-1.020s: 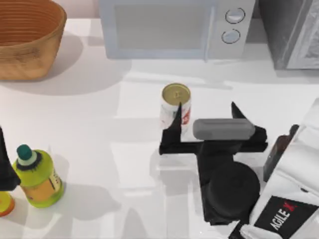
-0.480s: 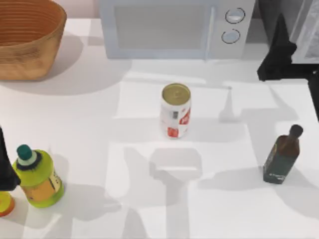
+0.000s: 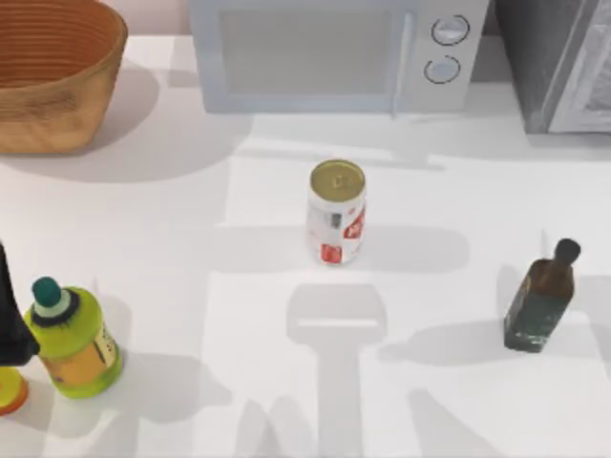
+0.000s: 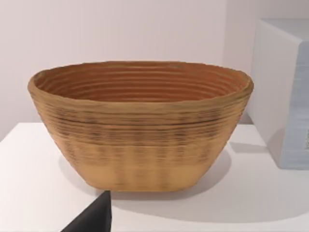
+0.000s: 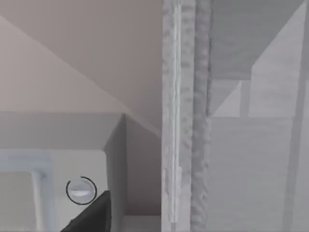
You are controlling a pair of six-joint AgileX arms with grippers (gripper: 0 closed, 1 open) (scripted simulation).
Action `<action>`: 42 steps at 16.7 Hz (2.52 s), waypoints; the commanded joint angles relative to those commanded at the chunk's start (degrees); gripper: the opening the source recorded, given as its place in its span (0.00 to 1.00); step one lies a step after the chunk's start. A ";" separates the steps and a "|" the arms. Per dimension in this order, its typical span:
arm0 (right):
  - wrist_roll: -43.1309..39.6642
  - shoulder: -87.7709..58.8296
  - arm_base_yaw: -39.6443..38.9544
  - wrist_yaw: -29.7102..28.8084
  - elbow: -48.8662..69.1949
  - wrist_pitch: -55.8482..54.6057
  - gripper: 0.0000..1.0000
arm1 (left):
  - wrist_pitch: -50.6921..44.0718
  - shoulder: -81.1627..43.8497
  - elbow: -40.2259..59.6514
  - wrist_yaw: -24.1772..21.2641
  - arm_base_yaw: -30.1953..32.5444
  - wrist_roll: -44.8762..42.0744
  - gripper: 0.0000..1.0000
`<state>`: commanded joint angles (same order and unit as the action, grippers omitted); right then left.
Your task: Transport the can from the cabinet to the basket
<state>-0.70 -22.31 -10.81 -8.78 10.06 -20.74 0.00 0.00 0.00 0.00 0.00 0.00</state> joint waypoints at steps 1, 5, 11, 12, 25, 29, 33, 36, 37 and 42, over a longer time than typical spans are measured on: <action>0.10 4.80 2.14 1.80 -1.87 4.28 1.00 | 0.00 0.00 0.00 0.00 0.00 0.00 1.00; 0.53 18.39 8.68 7.14 -7.97 16.97 1.00 | 0.00 0.00 0.00 0.00 0.00 0.00 1.00; 0.70 22.31 10.81 8.78 -10.06 20.74 1.00 | 0.00 0.00 0.00 0.00 0.00 0.00 1.00; 0.70 22.31 10.81 8.78 -10.06 20.74 1.00 | 0.00 0.00 0.00 0.00 0.00 0.00 1.00; 2.08 -16.76 35.58 33.50 1.82 -13.34 1.00 | 0.00 0.00 0.00 0.00 0.00 0.00 1.00; 2.51 -40.60 48.47 46.17 6.23 -30.27 1.00 | 0.00 0.00 0.00 0.00 0.00 0.00 1.00; 2.64 -58.03 59.97 57.45 9.19 -41.86 1.00 | 0.00 0.00 0.00 0.00 0.00 0.00 1.00; 2.58 -64.77 66.39 63.67 10.45 -46.88 1.00 | 0.00 0.00 0.00 0.00 0.00 0.00 1.00; 2.55 -65.84 67.88 65.09 10.71 -47.80 1.00 | 0.00 0.00 0.00 0.00 0.00 0.00 1.00; 2.50 -66.53 69.57 66.70 10.99 -48.64 1.00 | 0.00 0.00 0.00 0.00 0.00 0.00 1.00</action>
<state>1.80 -88.85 58.75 57.93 21.05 -69.37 0.00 0.00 0.00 0.00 0.00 0.00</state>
